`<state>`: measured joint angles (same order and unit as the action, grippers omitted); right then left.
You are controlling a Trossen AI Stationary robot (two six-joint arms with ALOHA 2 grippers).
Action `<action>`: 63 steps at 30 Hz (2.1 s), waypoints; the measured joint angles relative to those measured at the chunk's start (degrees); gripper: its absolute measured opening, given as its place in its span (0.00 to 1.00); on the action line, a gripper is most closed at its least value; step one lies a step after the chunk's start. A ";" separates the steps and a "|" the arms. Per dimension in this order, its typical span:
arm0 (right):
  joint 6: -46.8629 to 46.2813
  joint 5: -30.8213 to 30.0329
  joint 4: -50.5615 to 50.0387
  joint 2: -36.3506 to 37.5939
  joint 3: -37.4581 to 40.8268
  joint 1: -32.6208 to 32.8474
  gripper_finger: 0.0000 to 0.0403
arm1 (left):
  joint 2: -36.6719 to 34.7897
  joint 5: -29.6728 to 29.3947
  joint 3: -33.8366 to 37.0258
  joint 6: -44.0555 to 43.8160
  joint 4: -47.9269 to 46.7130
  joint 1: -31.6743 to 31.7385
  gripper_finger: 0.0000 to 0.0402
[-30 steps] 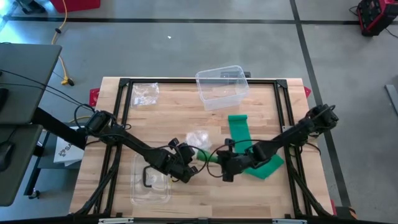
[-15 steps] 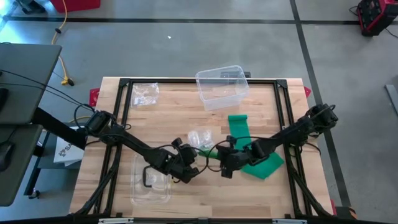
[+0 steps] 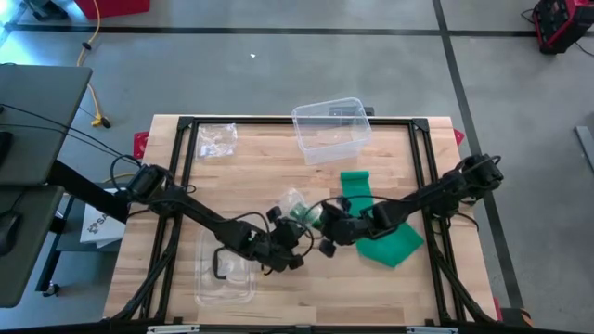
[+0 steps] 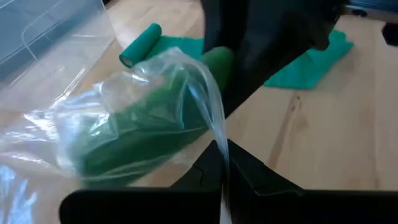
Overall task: Roll bandage
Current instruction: Put the rolled green bandage into the transparent zip bag, then close the transparent zip bag
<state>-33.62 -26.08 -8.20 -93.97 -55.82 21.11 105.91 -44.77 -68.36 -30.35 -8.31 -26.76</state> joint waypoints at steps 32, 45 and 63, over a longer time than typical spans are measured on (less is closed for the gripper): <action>7.04 11.76 -18.98 0.52 -15.99 2.42 0.48 | -8.39 14.76 -1.88 -12.85 -16.56 3.52 0.00; 26.32 -1.33 -17.94 -0.23 -20.55 8.55 0.48 | -12.38 17.63 -1.03 -6.03 -17.69 6.18 0.00; 35.99 1.34 -16.29 -11.99 -20.49 4.28 0.19 | -9.51 20.36 -1.05 -5.18 -13.85 5.68 0.00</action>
<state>2.37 -24.75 -24.49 -105.97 -76.31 25.39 96.40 -24.40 -69.41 -35.53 -22.16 -21.08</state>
